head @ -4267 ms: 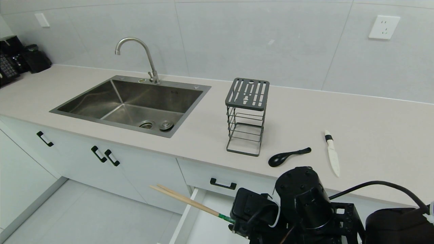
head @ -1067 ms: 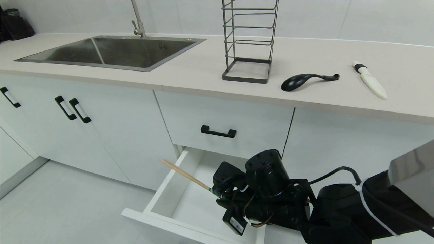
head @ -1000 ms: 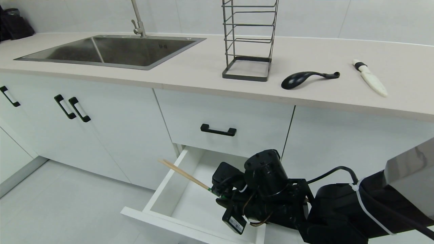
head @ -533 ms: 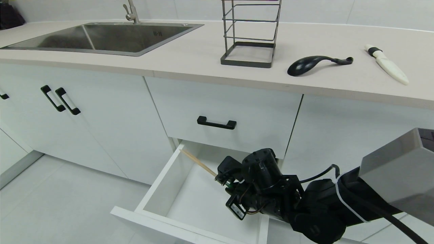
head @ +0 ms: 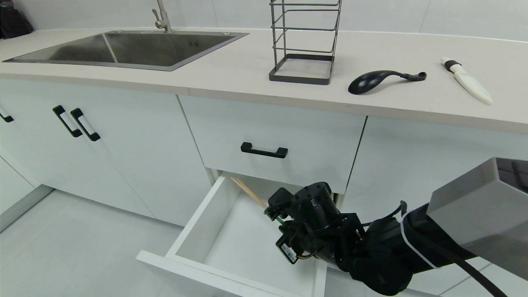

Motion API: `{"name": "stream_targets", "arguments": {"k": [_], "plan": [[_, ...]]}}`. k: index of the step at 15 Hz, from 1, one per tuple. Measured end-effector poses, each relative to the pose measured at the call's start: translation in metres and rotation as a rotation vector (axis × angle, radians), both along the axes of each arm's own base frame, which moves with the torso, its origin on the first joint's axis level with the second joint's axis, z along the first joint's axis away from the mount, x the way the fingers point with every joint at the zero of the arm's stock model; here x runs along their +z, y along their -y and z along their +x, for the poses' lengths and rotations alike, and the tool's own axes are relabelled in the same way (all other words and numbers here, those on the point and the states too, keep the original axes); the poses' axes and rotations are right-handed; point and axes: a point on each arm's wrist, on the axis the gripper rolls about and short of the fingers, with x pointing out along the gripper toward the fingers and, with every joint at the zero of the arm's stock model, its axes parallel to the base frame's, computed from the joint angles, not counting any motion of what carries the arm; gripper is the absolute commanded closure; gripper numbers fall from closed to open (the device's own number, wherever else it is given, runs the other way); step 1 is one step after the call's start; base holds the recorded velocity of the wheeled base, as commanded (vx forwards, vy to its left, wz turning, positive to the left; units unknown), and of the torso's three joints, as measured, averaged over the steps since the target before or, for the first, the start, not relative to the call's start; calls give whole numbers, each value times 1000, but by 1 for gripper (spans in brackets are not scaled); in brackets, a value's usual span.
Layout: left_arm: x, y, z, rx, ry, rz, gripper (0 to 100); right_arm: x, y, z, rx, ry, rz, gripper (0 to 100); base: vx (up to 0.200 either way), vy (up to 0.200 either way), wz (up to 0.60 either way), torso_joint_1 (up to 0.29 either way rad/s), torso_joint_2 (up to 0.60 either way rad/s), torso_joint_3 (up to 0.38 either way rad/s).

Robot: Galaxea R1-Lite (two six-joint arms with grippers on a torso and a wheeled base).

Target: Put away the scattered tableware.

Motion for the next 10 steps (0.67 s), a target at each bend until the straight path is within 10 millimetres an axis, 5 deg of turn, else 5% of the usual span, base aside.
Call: {"name": "stream_targets", "arguments": {"k": [10], "plan": [[0, 0, 0, 0, 0, 0, 0, -4, -35, 3, -148, -42, -46, 100, 0, 0, 0, 0, 0, 0]]}}
